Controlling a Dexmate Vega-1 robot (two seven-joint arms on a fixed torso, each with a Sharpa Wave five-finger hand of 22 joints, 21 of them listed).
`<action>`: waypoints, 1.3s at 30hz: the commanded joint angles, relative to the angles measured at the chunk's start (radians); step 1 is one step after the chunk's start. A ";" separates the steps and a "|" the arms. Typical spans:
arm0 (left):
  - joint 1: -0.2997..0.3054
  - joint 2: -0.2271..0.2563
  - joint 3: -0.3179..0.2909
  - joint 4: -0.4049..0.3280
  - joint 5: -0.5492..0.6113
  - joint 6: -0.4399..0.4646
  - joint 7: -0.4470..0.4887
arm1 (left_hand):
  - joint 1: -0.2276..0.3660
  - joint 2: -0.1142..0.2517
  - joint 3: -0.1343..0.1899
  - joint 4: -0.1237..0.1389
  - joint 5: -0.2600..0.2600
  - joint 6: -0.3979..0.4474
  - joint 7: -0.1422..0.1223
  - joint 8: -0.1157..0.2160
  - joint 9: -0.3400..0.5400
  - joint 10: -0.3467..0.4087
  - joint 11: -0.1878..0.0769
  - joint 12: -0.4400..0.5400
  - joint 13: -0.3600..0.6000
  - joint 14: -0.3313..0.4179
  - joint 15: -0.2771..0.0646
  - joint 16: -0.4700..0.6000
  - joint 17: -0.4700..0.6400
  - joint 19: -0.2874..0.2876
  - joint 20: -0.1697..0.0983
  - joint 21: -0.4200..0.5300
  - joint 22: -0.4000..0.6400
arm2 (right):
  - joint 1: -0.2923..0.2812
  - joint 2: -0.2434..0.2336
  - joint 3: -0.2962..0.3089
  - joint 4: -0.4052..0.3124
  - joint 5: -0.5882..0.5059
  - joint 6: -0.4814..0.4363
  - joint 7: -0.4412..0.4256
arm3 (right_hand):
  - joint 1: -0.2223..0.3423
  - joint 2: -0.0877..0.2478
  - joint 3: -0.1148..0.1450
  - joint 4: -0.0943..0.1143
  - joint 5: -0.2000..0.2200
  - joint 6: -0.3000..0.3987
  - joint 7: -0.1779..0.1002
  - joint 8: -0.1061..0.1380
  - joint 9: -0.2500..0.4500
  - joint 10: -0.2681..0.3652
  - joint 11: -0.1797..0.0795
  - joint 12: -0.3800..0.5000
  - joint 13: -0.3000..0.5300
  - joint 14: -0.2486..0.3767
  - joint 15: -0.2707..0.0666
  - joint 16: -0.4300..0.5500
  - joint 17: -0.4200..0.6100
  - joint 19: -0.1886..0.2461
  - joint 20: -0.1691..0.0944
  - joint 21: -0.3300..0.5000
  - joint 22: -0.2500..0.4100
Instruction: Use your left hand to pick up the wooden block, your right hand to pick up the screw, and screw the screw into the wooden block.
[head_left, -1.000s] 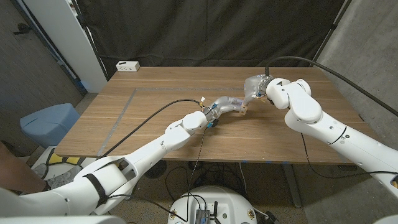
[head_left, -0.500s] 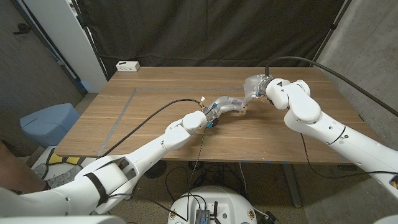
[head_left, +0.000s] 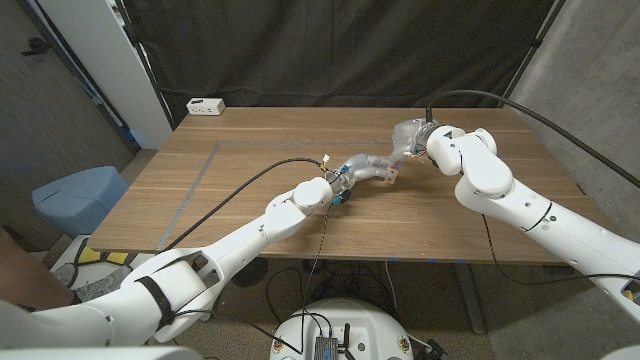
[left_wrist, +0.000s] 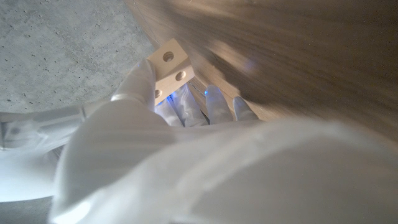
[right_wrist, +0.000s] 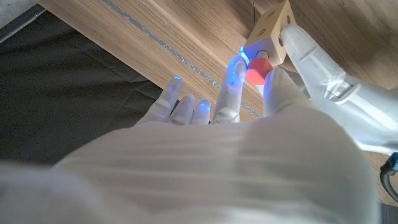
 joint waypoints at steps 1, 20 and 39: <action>-0.007 -0.005 0.003 0.015 0.004 -0.008 -0.005 | -0.001 0.012 0.031 0.022 0.008 0.044 0.030 0.008 0.005 0.009 0.000 0.007 0.039 0.005 -0.033 0.002 0.003 0.007 -0.001 0.003 0.004 | 0.007 0.010 -0.011 0.016 -0.009 -0.016 -0.007 | -0.004 0.017 -0.003 0.009 -0.001 0.028 -0.004 0.013 0.000 0.023 -0.004 0.011 0.001 0.016 -0.020 0.008 0.001 0.013 -0.003 0.005 0.002; -0.011 -0.010 0.001 0.026 0.001 -0.008 -0.002 | -0.002 0.012 0.033 0.022 0.008 0.046 0.031 0.008 0.005 0.012 0.001 0.008 0.038 0.005 -0.033 0.001 0.003 0.007 -0.001 0.004 0.004 | 0.014 0.031 -0.029 0.049 -0.020 -0.030 -0.044 | -0.056 0.042 -0.028 0.017 -0.002 0.151 0.002 0.046 -0.020 0.098 -0.026 0.013 -0.002 0.064 -0.034 0.018 -0.004 0.041 -0.011 0.006 0.003; -0.005 -0.006 0.000 0.016 0.002 -0.007 0.003 | -0.004 0.013 0.036 0.021 0.008 0.048 0.030 0.009 0.005 0.011 0.002 0.007 0.037 0.005 -0.032 0.001 0.002 0.007 0.000 0.004 0.004 | 0.001 0.042 -0.039 0.049 -0.060 -0.059 -0.076 | -0.096 0.037 -0.057 0.007 -0.005 0.243 0.006 0.061 -0.040 0.175 -0.057 0.011 -0.004 0.120 -0.059 0.026 -0.011 0.069 -0.025 0.006 0.004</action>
